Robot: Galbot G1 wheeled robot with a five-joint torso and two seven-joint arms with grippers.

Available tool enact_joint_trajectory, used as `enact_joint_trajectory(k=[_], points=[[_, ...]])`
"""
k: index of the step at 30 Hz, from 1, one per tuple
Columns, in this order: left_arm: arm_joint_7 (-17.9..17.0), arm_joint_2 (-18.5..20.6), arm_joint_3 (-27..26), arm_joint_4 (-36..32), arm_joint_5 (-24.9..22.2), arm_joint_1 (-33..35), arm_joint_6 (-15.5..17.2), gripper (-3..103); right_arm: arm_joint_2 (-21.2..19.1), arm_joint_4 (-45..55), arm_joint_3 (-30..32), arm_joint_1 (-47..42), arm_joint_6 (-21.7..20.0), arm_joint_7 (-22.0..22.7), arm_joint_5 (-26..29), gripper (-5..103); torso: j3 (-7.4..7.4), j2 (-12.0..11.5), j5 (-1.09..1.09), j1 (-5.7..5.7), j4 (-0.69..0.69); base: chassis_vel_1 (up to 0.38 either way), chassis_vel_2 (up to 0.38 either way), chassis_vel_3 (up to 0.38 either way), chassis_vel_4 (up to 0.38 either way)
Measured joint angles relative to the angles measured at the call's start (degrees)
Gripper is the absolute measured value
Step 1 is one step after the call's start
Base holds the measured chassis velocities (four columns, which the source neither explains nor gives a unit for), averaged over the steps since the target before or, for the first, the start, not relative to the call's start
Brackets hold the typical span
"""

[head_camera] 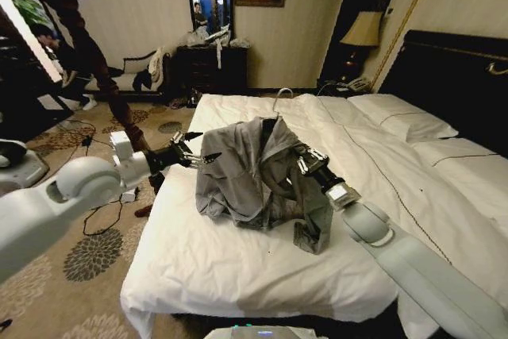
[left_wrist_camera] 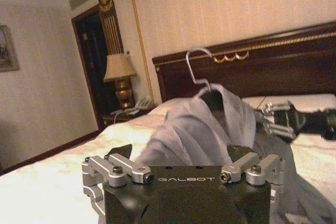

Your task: Pick up the clothes from the bed and hang them on the clothes hanger.

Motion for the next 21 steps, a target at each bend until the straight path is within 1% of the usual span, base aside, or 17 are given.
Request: enact_joint_trajectory(k=[1, 3, 5, 6, 7, 8, 10, 12, 13, 14, 15, 16, 17, 18, 20, 21], points=[[0.0, 0.0, 0.0, 0.0, 0.0, 0.0, 0.0, 100, 0.0, 0.0, 0.0, 0.0, 0.0, 0.0, 0.0, 19, 0.00, 0.0, 0.00, 0.00, 0.00, 0.000, 0.000, 0.000, 0.000], [1.2, -0.5, 0.6, 1.3, -0.7, -1.7, 0.3, 100, 0.0, 0.1, 0.2, -0.4, 0.4, -0.2, -0.7, 19, 0.00, 0.0, 0.01, 0.01, 0.01, 0.000, 0.000, 0.000, 0.000], [3.0, -1.0, 2.6, 2.8, -1.4, -4.7, 0.6, 100, 0.0, 0.1, 0.5, -0.7, 1.0, -0.3, -1.3, 19, 0.00, 0.0, 0.00, 0.00, 0.04, 0.000, 0.000, 0.000, 0.000], [3.0, -1.0, 2.6, 2.8, -1.4, -4.7, 0.6, 100, 0.0, 0.1, 0.5, -0.7, 1.0, -0.3, -1.3, 19, 0.00, 0.0, 0.00, 0.00, 0.04, 0.000, 0.000, 0.000, 0.000], [3.5, -1.2, 3.8, 3.3, -1.8, -6.0, 0.6, 100, 0.0, 0.1, 0.6, -0.8, 1.2, -0.4, -1.5, 19, 0.00, 0.0, 0.01, 0.00, 0.05, 0.000, 0.000, 0.000, 0.000], [4.1, -1.6, 5.7, 4.0, -2.5, -8.1, 0.9, 100, 0.0, 0.1, 0.7, -0.8, 1.5, -0.5, -1.9, 19, 0.00, 0.0, 0.01, 0.00, 0.04, 0.000, 0.000, 0.000, 0.000], [5.8, -3.1, 11.9, 6.0, -3.8, -13.8, 1.2, 100, 0.0, 0.1, 1.0, -0.9, 2.0, -0.6, -2.6, 19, 0.00, 0.0, 0.00, 0.00, 0.05, 0.000, 0.000, 0.000, 0.000], [8.4, -5.1, 17.6, 8.9, -4.6, -19.8, 1.7, 100, 0.0, 0.1, 1.3, -1.1, 2.4, -0.7, -3.3, 19, 0.00, 0.0, 0.00, 0.00, 0.02, 0.000, 0.000, 0.000, 0.000], [8.4, -5.1, 17.6, 8.9, -4.6, -19.8, 1.7, 100, 0.0, 0.1, 1.3, -1.1, 2.4, -0.7, -3.3, 19, 0.00, 0.0, 0.00, 0.00, 0.02, 0.000, 0.000, 0.000, 0.000], [10.6, -6.2, 20.7, 10.6, -4.8, -23.4, 2.0, 100, 0.0, 0.2, 1.6, -1.5, 2.7, -0.8, -3.6, 19, 0.01, 0.0, 0.00, 0.01, 0.02, 0.000, 0.000, 0.000, 0.000], [13.9, -7.6, 24.9, 13.2, -4.7, -28.6, 2.1, 100, -0.1, 0.2, 2.1, -1.9, 3.1, -0.9, -4.1, 19, 0.01, 0.0, 0.03, 0.01, 0.01, 0.000, 0.000, 0.000, 0.000], [15.8, -8.5, 27.5, 14.8, -4.4, -31.5, 2.1, 100, -0.1, 0.3, 2.5, -2.3, 3.4, -0.9, -4.4, 19, 0.00, 0.0, 0.04, 0.01, 0.01, 0.000, 0.000, 0.000, 0.000], [15.8, -8.5, 27.5, 14.8, -4.4, -31.5, 2.1, 100, -0.1, 0.3, 2.5, -2.3, 3.4, -0.9, -4.4, 19, 0.00, 0.0, 0.04, 0.01, 0.01, 0.000, 0.000, 0.000, 0.000], [17.2, -9.3, 29.7, 16.0, -4.1, -33.6, 2.1, 102, -0.1, 0.3, 2.9, -2.6, 3.6, -1.0, -4.7, 19, 0.00, 0.0, 0.04, 0.00, 0.02, 0.000, 0.000, 0.000, 0.000], [19.7, -11.3, 34.2, 18.8, -3.9, -37.9, 2.1, 100, -0.2, 0.4, 4.0, -3.3, 4.2, -1.0, -5.3, 19, 0.01, 0.0, 0.02, 0.00, 0.02, 0.000, 0.000, 0.000, 0.000], [19.7, -11.3, 34.2, 18.8, -3.9, -37.9, 2.1, 100, -0.2, 0.4, 4.0, -3.3, 4.2, -1.0, -5.3, 19, 0.01, 0.0, 0.02, 0.00, 0.02, 0.000, 0.000, 0.000, 0.000]])
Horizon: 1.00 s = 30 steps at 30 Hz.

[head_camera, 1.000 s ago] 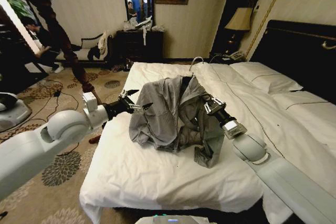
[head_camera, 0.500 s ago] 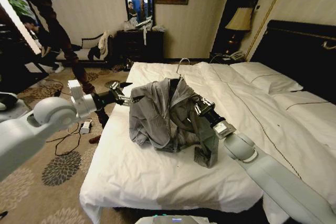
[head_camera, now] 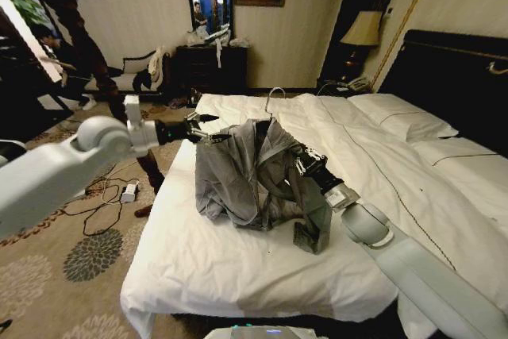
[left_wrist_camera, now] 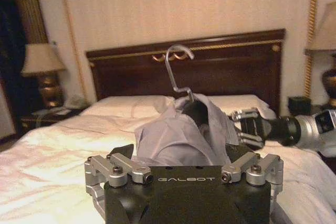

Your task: Pick up the clothes from the bed and hang them on the clothes hanger.

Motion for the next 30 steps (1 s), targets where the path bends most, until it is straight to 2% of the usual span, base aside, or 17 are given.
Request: enact_joint_trajectory(k=[3, 6, 12, 19, 24, 27, 29, 30], points=[[2.6, -2.4, 6.5, 3.4, 0.4, -5.2, -0.1, 98, -0.5, 0.1, 1.7, -1.3, 1.0, -0.1, -0.8, 19, 0.00, 0.0, 0.01, 0.00, 0.01, 0.000, 0.000, 0.000, 0.000], [3.8, -4.1, 9.6, 5.2, 0.9, -7.3, -0.3, 98, -0.8, 0.1, 2.6, -2.2, 1.9, -0.2, -1.7, 19, 0.00, 0.0, 0.00, 0.00, 0.01, 0.000, 0.000, 0.000, 0.000], [4.4, -7.8, 12.7, 8.1, 1.1, -9.7, -0.3, 93, -1.3, 0.2, 4.5, -3.8, 5.0, -0.9, -5.2, 19, 0.00, 0.0, 0.00, 0.00, -0.01, 0.000, 0.000, 0.000, 0.000], [4.4, -9.3, 15.5, 8.1, 0.8, -11.0, -0.4, 89, -1.9, 0.7, 5.0, -3.9, 7.1, -1.9, -7.9, 19, -0.01, 0.0, 0.00, 0.00, 0.02, 0.000, 0.000, 0.000, 0.000], [4.3, -9.4, 16.9, 7.3, 0.8, -10.9, -0.5, 81, -2.1, 0.9, 4.6, -3.8, 7.4, -2.2, -8.4, 19, -0.01, 0.0, 0.00, 0.00, 0.01, 0.000, 0.000, 0.000, 0.000], [3.9, -9.4, 17.1, 7.0, 0.8, -10.4, -0.7, 68, -2.4, 1.0, 4.3, -3.7, 7.5, -2.4, -8.5, 19, 0.00, 0.0, -0.01, 0.00, 0.01, 0.000, 0.000, 0.000, 0.000], [3.8, -9.3, 17.1, 6.9, 0.8, -10.4, -0.7, 68, -2.4, 1.1, 4.3, -3.8, 7.5, -2.5, -8.5, 19, -0.01, 0.0, -0.01, 0.00, 0.01, 0.000, 0.000, 0.000, 0.000], [3.8, -9.3, 17.1, 6.7, 0.7, -10.4, -0.8, 62, -2.5, 1.1, 4.3, -3.8, 7.7, -2.6, -8.6, 19, -0.01, 0.0, 0.00, 0.00, 0.01, 0.000, 0.000, 0.000, 0.000]])
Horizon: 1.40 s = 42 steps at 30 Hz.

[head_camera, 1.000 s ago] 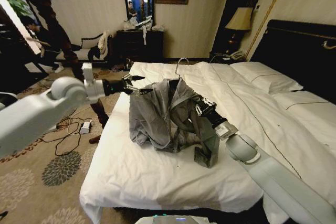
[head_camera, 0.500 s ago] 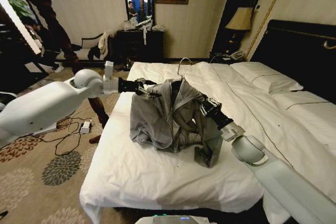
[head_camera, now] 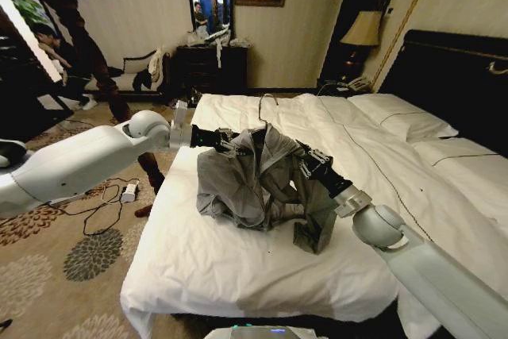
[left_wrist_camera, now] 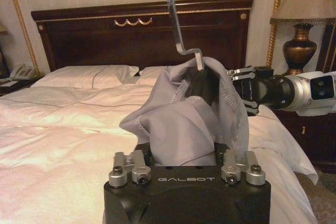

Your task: Pick up the clothes from the bed and hang them on the clothes hanger.

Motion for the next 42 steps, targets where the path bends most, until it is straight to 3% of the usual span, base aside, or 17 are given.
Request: enact_joint_trajectory(k=[8, 12, 24, 28, 31, 32, 33, 35, 38, 42], points=[[-1.3, 0.9, 0.0, -2.4, -2.2, 1.6, -0.2, 30, -0.2, 0.1, -0.4, 0.0, 0.9, -1.2, -0.3, 19, 0.00, 0.0, -0.01, 0.00, -0.01, 0.000, 0.000, 0.000, 0.000], [-1.8, 1.7, -0.5, -4.2, -3.1, 3.1, -0.1, 21, -0.1, 0.0, -0.8, 0.3, 1.2, -1.3, -0.4, 19, 0.00, 0.0, -0.01, 0.00, 0.00, 0.000, 0.000, 0.000, 0.000], [-3.5, 3.1, -3.2, -7.1, -5.2, 5.6, 0.1, 19, 1.1, -0.3, -2.9, 2.4, 0.7, -1.1, 0.4, 17, 0.00, 0.0, -0.01, 0.00, 0.00, 0.000, 0.000, 0.000, 0.000], [-3.5, 3.2, -3.4, -7.4, -5.3, 5.8, 0.1, 16, 1.4, 0.4, -3.3, 2.2, 0.6, -1.2, 0.4, 27, -0.01, 0.0, -0.01, 0.00, -0.02, 0.000, 0.000, 0.000, 0.000], [-3.4, 3.8, -3.6, -7.9, -5.2, 6.2, 0.1, 16, 1.2, 0.8, -2.9, 1.7, 0.1, -1.2, 0.5, 44, 0.00, 0.0, -0.01, 0.00, 0.00, 0.000, 0.000, 0.000, 0.000], [-3.4, 3.8, -3.7, -8.0, -5.2, 6.3, 0.1, 16, 1.1, 1.0, -2.7, 1.6, 0.0, -1.2, 0.5, 44, 0.00, 0.0, -0.01, 0.00, 0.01, 0.000, 0.000, 0.000, 0.000], [-3.5, 4.0, -4.0, -8.1, -5.1, 6.6, 0.0, 16, 1.0, 1.0, -2.5, 1.4, -0.1, -1.2, 0.5, 55, 0.00, 0.0, -0.01, 0.00, -0.01, 0.000, 0.000, 0.000, 0.000], [-3.6, 4.1, -4.2, -8.1, -5.0, 6.8, 0.0, 16, 0.9, 1.2, -2.2, 1.2, -0.2, -1.2, 0.6, 55, 0.00, 0.0, -0.01, 0.00, -0.02, 0.000, 0.000, 0.000, 0.000], [-3.8, 4.6, -4.8, -8.3, -4.7, 7.2, -0.1, 16, 0.5, 1.6, -1.2, 0.1, -0.3, -1.3, 0.8, 71, 0.00, 0.0, -0.01, 0.00, 0.00, 0.000, 0.000, 0.000, 0.000], [-4.0, 5.0, -5.8, -8.3, -4.5, 7.9, -0.2, 16, -0.2, 2.2, 0.4, -1.3, -0.5, -1.3, 1.3, 82, 0.00, 0.0, -0.01, 0.00, 0.00, 0.000, 0.000, 0.000, 0.000]])
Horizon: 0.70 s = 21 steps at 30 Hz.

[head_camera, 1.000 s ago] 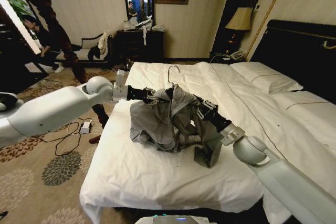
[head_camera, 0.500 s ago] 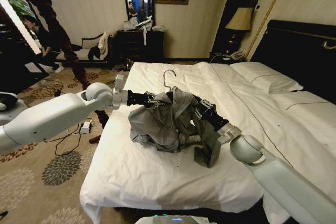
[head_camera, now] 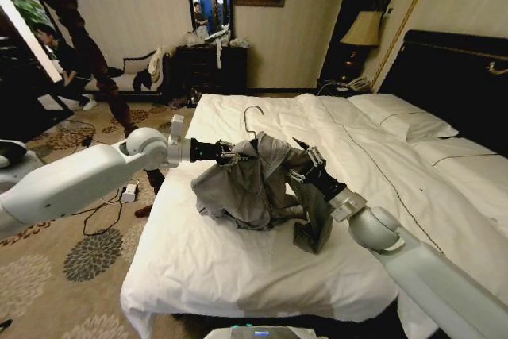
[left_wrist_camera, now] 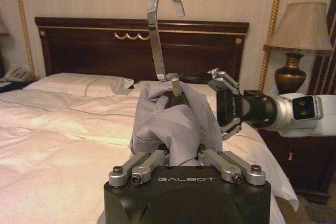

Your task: Pick up the clothes from the bed and hang them on the clothes hanger.

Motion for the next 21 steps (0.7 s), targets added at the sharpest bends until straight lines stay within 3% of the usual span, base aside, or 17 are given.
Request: enact_joint_trajectory(k=[5, 16, 19, 21], points=[[-1.6, 0.6, -3.0, 0.7, 0.0, 2.1, -0.3, 16, -1.6, 1.9, 3.7, -4.2, -1.6, 0.2, 6.4, 99, 0.00, 0.0, -0.01, 0.00, -0.01, 0.000, 0.000, 0.000, 0.000], [-4.5, 2.8, -8.4, -0.7, -0.2, 6.3, -1.0, 16, -1.6, 3.9, 8.5, -10.2, -5.7, 3.5, 18.7, 100, 0.00, 0.0, 0.00, 0.00, 0.01, 0.000, 0.000, 0.000, 0.000], [-5.5, 4.2, -11.8, -1.6, -0.2, 8.9, -1.2, 16, 0.0, 5.0, 11.7, -15.2, -9.9, 6.9, 25.0, 100, 0.00, 0.0, 0.00, 0.00, -0.01, 0.000, 0.000, 0.000, 0.000], [-6.6, 5.3, -14.3, -2.2, 0.1, 11.1, -1.3, 16, 3.1, 5.7, 13.7, -18.4, -11.9, 9.1, 32.3, 100, 0.00, 0.0, 0.00, 0.00, -0.01, 0.000, 0.000, 0.000, 0.000]])
